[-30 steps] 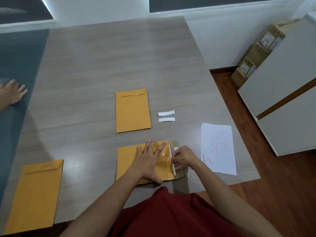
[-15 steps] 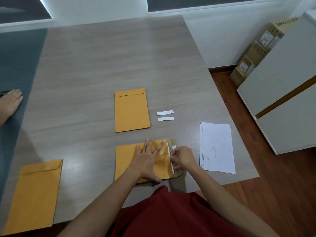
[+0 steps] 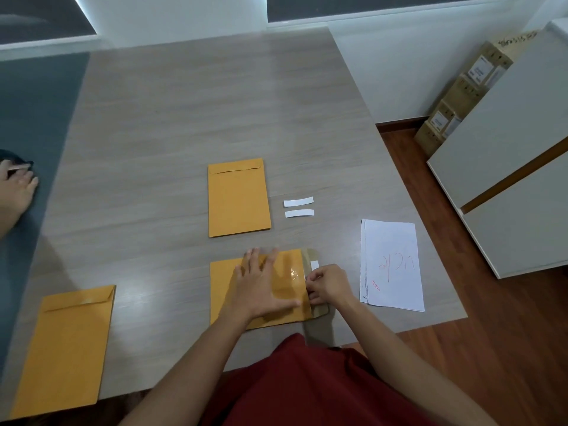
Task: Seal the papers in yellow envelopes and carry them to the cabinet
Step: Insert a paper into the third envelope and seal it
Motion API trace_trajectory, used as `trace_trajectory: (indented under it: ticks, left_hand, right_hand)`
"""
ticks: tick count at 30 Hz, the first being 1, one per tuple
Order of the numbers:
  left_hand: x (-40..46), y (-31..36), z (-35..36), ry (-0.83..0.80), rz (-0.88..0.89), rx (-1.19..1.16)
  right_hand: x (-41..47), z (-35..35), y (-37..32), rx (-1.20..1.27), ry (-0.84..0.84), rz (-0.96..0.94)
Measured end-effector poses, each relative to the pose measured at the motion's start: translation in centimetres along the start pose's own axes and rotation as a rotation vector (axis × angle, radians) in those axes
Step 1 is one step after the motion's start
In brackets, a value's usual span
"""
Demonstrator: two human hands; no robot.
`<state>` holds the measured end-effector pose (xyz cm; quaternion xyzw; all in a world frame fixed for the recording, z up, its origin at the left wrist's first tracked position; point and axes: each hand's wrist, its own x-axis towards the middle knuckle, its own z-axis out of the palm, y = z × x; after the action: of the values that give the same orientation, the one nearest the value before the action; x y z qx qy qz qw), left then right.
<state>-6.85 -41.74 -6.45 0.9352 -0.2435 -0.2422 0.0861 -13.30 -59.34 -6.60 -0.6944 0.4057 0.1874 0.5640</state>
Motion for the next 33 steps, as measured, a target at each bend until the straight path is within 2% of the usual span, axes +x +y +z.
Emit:
trace_trajectory:
  ticks: [4, 8, 16, 22, 25, 33]
  left_hand:
    - [-0.6, -2.0, -0.4, 0.25, -0.407, -0.169]
    - [-1.5, -3.5, -0.7, 0.285, -0.66, -0.338]
    - [-1.4, -1.4, -0.3, 0.21, -0.647, -0.537]
    - [-1.9, -1.6, -0.2, 0.232, -0.653, -0.344]
    - [-2.3, -3.4, -0.1, 0.276, -0.722, -0.329]
    - [-2.3, -2.8, 0.2, 0.23, -0.668, -0.281]
  right_hand:
    - [0.2, -0.3, 0.2, -0.02, 0.077, -0.037]
    - [0.1, -0.5, 0.4, -0.014, 0.099, -0.053]
    - [-0.8, 0.4, -0.3, 0.113, 0.01, -0.006]
    - [-0.9, 0.9, -0.4, 0.09, 0.019, -0.029]
    - [-0.7, 0.9, 0.0, 0.091, 0.039, -0.034]
    - [-0.5, 2.0, -0.1, 0.022, 0.05, -0.095]
